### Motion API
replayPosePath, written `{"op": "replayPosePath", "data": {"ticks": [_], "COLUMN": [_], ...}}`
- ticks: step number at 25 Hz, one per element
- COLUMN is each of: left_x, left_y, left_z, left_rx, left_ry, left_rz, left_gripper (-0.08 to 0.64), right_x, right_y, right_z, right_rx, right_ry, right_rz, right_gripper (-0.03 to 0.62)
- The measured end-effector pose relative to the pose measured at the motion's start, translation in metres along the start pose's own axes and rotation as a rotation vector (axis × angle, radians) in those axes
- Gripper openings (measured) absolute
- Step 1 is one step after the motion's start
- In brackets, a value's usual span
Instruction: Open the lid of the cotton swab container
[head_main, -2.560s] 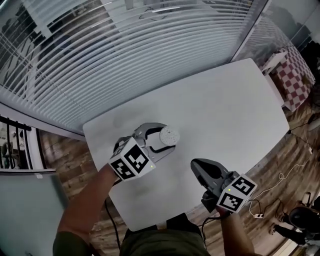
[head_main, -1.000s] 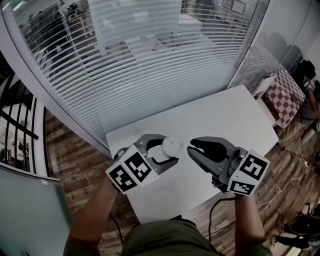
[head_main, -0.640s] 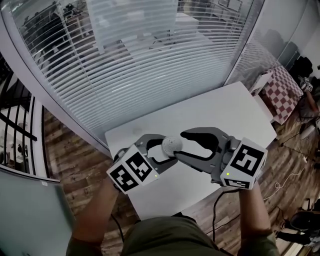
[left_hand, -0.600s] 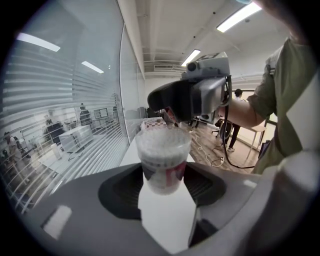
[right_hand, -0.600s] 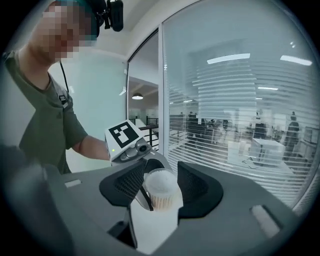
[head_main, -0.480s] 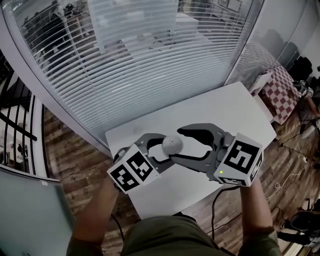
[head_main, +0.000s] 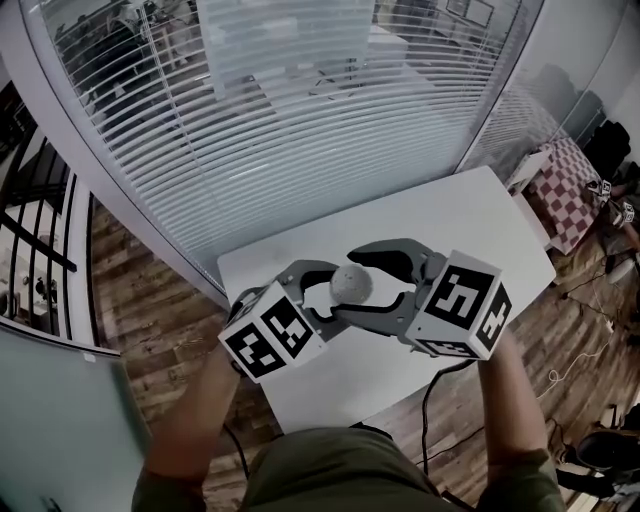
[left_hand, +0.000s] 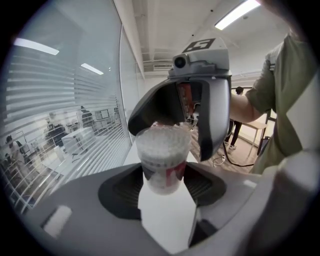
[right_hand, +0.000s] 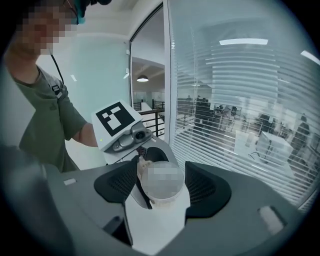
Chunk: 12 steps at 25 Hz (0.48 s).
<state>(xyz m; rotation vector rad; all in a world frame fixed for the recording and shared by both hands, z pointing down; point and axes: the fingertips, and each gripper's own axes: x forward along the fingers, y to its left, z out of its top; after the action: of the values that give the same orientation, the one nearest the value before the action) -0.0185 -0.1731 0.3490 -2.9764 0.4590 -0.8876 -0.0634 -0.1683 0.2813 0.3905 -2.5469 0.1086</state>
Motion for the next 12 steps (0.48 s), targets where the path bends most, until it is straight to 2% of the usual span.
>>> {"op": "replayPosePath", "data": {"ticks": [12], "left_x": [-0.002], "left_y": [0.003], "left_z": [-0.002], "left_rx": [0.001], "left_ry": [0.000], "left_rz": [-0.006], "left_gripper": [0.259], "right_x": [0.020], "right_y": [-0.004], "right_z": [-0.008], "right_rx": [0.011], "right_ry": [0.061], "right_rz": [-0.001], "right_gripper": [0.282]}}
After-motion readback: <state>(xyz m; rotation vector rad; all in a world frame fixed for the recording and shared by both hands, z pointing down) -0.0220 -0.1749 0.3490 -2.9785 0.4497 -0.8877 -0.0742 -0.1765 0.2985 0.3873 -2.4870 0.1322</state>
